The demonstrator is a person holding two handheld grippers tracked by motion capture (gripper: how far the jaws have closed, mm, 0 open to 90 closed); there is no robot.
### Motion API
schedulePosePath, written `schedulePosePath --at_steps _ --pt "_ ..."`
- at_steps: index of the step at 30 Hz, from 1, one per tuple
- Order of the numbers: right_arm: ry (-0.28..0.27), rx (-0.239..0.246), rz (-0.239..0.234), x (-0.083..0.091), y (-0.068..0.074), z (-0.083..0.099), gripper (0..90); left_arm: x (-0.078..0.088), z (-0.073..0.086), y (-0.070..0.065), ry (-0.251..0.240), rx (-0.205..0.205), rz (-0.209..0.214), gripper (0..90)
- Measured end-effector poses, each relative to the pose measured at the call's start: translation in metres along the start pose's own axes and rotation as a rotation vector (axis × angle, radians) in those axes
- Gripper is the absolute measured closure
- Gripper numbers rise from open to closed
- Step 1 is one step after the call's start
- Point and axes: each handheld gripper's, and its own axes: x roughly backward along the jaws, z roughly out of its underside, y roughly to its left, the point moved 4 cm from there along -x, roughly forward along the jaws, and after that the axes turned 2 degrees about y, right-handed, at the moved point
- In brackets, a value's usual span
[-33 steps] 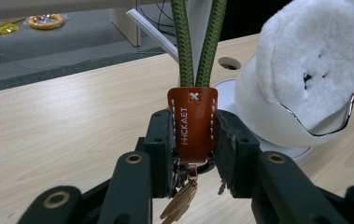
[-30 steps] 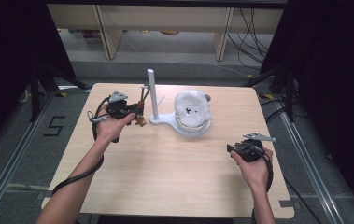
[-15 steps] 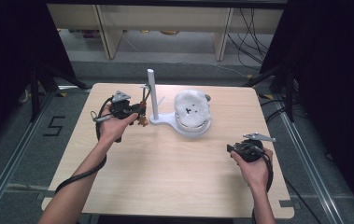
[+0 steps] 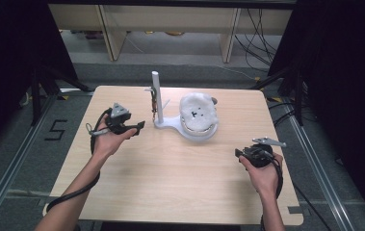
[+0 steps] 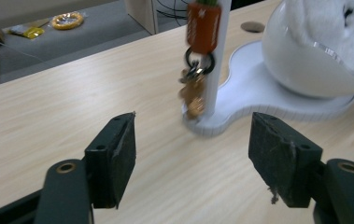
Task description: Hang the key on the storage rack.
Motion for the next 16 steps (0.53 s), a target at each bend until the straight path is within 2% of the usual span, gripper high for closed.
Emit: schedulePosePath --at_steps 1,2,3,4,5,6,10,11,12,13,16 --pt "0.002 -0.007 0.006 0.000 0.000 0.000 56.7 0.009 0.012 0.004 0.002 -0.003 -0.013 30.9" --pt "0.002 -0.007 0.006 0.000 0.000 0.000 56.7 0.009 0.012 0.004 0.002 -0.003 -0.013 30.7" --pt "0.001 -0.010 0.001 -0.001 0.000 0.001 56.6 0.017 0.025 0.007 -0.008 0.012 -0.023 30.6" --pt "0.002 -0.011 0.003 -0.002 0.000 0.001 56.5 0.017 0.025 0.007 -0.008 0.012 -0.023 30.7" --pt "0.000 -0.013 0.007 -0.002 0.000 0.001 56.5 0.026 0.040 0.010 -0.020 0.028 -0.030 30.8" --pt "0.000 -0.013 0.007 -0.002 0.000 0.001 56.5 0.026 0.040 0.010 -0.020 0.028 -0.030 31.2" --pt "0.005 -0.009 0.003 -0.004 0.001 0.002 56.3 0.043 0.073 0.009 -0.056 0.108 -0.027 31.7" --pt "0.001 -0.009 -0.009 -0.005 0.001 0.002 56.2 0.051 0.086 0.007 -0.071 0.126 -0.032 31.7" --pt "0.001 -0.009 -0.009 -0.005 0.001 0.002 56.2 0.051 0.086 0.007 -0.071 0.126 -0.032 31.6" --pt "0.000 -0.010 -0.015 -0.006 0.002 0.002 56.0 0.056 0.096 0.003 -0.060 0.127 -0.022 31.6" --pt "0.001 -0.006 -0.018 -0.006 0.003 0.002 55.6 0.061 0.100 0.002 -0.065 0.127 -0.028 32.0"
